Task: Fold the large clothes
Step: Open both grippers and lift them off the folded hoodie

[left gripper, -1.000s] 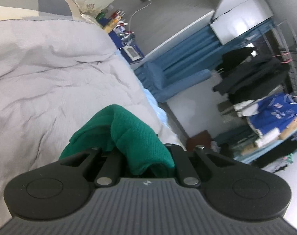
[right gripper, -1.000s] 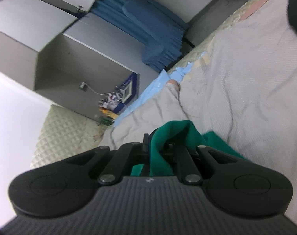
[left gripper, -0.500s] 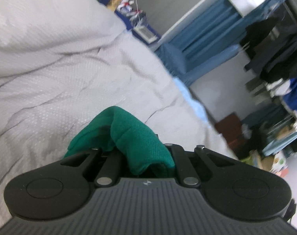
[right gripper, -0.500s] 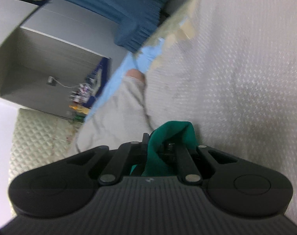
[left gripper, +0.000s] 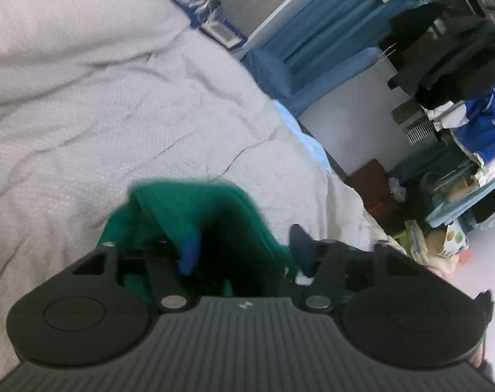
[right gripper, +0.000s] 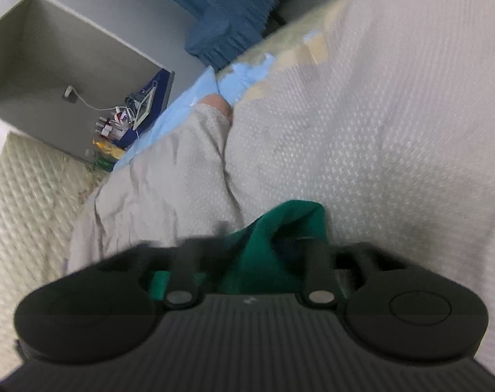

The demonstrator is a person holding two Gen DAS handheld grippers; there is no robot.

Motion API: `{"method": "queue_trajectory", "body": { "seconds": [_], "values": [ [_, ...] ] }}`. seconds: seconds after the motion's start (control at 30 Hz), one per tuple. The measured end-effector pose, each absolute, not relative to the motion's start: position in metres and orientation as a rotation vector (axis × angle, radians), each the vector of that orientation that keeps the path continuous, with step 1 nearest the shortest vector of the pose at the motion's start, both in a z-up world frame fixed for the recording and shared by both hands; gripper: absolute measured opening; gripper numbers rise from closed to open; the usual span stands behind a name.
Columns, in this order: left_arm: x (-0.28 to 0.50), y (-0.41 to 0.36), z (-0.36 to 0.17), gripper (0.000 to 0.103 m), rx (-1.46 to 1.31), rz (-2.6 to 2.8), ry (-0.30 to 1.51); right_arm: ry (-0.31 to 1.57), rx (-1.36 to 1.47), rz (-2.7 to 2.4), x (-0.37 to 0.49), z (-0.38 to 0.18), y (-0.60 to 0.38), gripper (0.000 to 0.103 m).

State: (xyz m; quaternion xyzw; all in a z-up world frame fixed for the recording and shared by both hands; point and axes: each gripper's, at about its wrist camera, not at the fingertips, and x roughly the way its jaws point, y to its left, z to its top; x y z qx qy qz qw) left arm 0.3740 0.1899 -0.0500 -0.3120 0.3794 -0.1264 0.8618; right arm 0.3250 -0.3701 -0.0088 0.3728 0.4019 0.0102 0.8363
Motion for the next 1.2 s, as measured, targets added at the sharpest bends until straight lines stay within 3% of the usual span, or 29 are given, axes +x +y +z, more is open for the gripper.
{"method": "queue_trajectory", "body": {
  "seconds": [0.03, 0.27, 0.67, 0.97, 1.2],
  "values": [
    [0.365, 0.187, -0.043, 0.07, -0.633, -0.264, 0.788, 0.834, 0.764, 0.02, 0.319, -0.002, -0.367, 0.091],
    [0.281, 0.162, 0.019, 0.07, -0.478, -0.251, 0.685, 0.744, 0.462, 0.053, 0.248, 0.052, -0.319, 0.088],
    [0.087, 0.095, 0.111, 0.07, -0.285, -0.269, 0.545, 0.556, 0.209, 0.174, 0.082, 0.12, -0.246, 0.088],
    [-0.028, 0.054, 0.116, 0.07, -0.207, -0.278, 0.459, 0.46, 0.168, 0.2, -0.009, 0.116, -0.235, 0.088],
    [-0.077, 0.036, 0.086, 0.071, -0.18, -0.25, 0.429, 0.409, 0.104, 0.202, -0.051, 0.09, -0.229, 0.088]
  ]
}}
